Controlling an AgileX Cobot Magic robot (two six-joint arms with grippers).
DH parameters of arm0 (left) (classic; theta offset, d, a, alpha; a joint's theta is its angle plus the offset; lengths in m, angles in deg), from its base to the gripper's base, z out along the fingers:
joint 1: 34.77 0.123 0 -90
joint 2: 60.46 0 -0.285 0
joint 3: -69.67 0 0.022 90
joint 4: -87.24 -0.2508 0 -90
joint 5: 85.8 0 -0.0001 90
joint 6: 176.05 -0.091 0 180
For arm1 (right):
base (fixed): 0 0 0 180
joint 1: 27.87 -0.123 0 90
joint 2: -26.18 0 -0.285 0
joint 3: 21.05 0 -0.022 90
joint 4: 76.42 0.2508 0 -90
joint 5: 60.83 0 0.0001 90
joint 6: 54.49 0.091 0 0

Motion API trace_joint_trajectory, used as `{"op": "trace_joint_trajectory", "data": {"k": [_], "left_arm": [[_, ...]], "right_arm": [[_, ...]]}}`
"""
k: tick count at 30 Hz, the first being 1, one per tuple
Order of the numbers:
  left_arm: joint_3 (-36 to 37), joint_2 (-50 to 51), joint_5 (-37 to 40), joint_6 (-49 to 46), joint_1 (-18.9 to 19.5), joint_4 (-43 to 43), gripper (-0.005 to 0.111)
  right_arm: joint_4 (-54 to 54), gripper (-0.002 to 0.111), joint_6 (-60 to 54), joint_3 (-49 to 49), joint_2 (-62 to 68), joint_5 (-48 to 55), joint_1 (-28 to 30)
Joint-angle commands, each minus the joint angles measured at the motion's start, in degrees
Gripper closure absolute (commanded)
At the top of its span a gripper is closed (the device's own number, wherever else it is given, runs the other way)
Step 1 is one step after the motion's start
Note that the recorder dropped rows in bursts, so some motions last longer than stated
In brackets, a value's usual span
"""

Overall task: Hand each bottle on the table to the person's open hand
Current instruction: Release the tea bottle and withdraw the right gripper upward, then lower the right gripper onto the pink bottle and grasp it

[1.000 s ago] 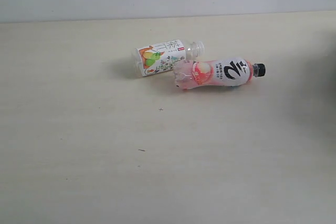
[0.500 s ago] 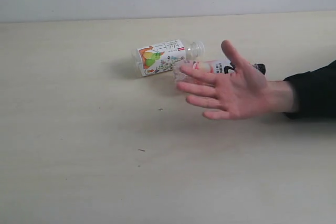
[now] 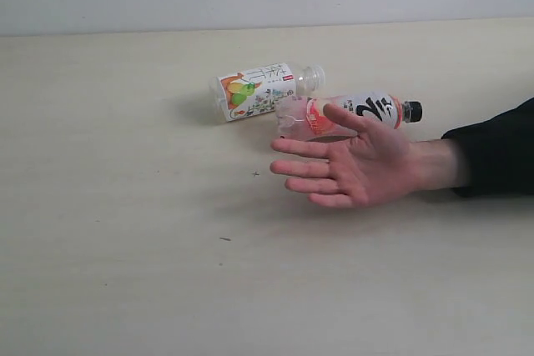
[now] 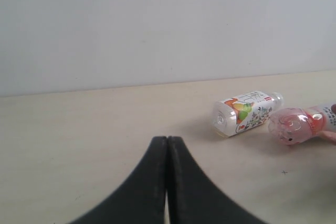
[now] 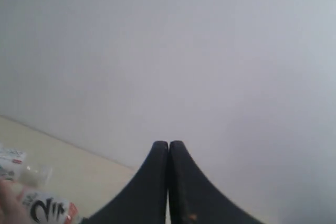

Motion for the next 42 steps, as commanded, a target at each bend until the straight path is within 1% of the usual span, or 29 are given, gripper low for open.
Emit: {"op": "trace_joint_trajectory", "data": {"k": [1, 7, 10, 13, 15, 19, 22, 25, 27, 31, 34, 37, 40, 42], "left_arm": [[0.0, -0.4, -0.2, 0.4, 0.0, 0.0, 0.107], [0.0, -0.4, -0.2, 0.4, 0.0, 0.0, 0.107], [0.0, -0.4, -0.2, 0.4, 0.0, 0.0, 0.107], [0.0, -0.4, -0.2, 0.4, 0.0, 0.0, 0.107], [0.0, -0.4, -0.2, 0.4, 0.0, 0.0, 0.107], [0.0, -0.4, -0.2, 0.4, 0.0, 0.0, 0.107], [0.0, -0.4, -0.2, 0.4, 0.0, 0.0, 0.107], [0.0, -0.4, -0.2, 0.4, 0.0, 0.0, 0.107], [0.0, -0.4, -0.2, 0.4, 0.0, 0.0, 0.107], [0.0, -0.4, -0.2, 0.4, 0.0, 0.0, 0.107], [0.0, -0.4, -0.2, 0.4, 0.0, 0.0, 0.107], [0.0, -0.4, -0.2, 0.4, 0.0, 0.0, 0.107], [0.0, -0.4, -0.2, 0.4, 0.0, 0.0, 0.107], [0.0, -0.4, -0.2, 0.4, 0.0, 0.0, 0.107]], "right_arm": [[-1.8, 0.108, 1.6, -3.8, 3.5, 11.9, -2.3], [-5.2, 0.108, 1.5, -9.9, 12.9, 22.7, -8.1], [-5.2, 0.108, 1.5, -14.0, 20.6, 26.8, -10.6], [-4.9, 0.108, 0.0, -18.1, 29.5, 29.3, -11.7], [-2.5, 0.108, -4.8, -21.7, 36.4, 30.0, -11.7], [4.5, 0.108, -19.1, -29.9, 49.9, 33.2, -11.7], [5.2, 0.108, -25.4, -36.3, 59.8, 36.4, -11.6], [8.5, 0.108, -36.9, -42.3, 68.2, 36.5, -9.7], [12.3, 0.108, -42.8, -46.7, 73.9, 36.1, -7.2], [19.0, 0.108, -49.1, -56.2, 83.8, 34.5, -1.6], [21.7, 0.108, -49.5, -62.8, 90.3, 30.8, 2.2], [26.6, 0.108, -51.4, -68.7, 96.7, 26.9, 5.8], [35.3, 0.108, -57.5, -75.5, 103.4, 24.9, 8.6], [40.8, 0.108, -61.2, -79.3, 107.8, 24.9, 9.4]]}}
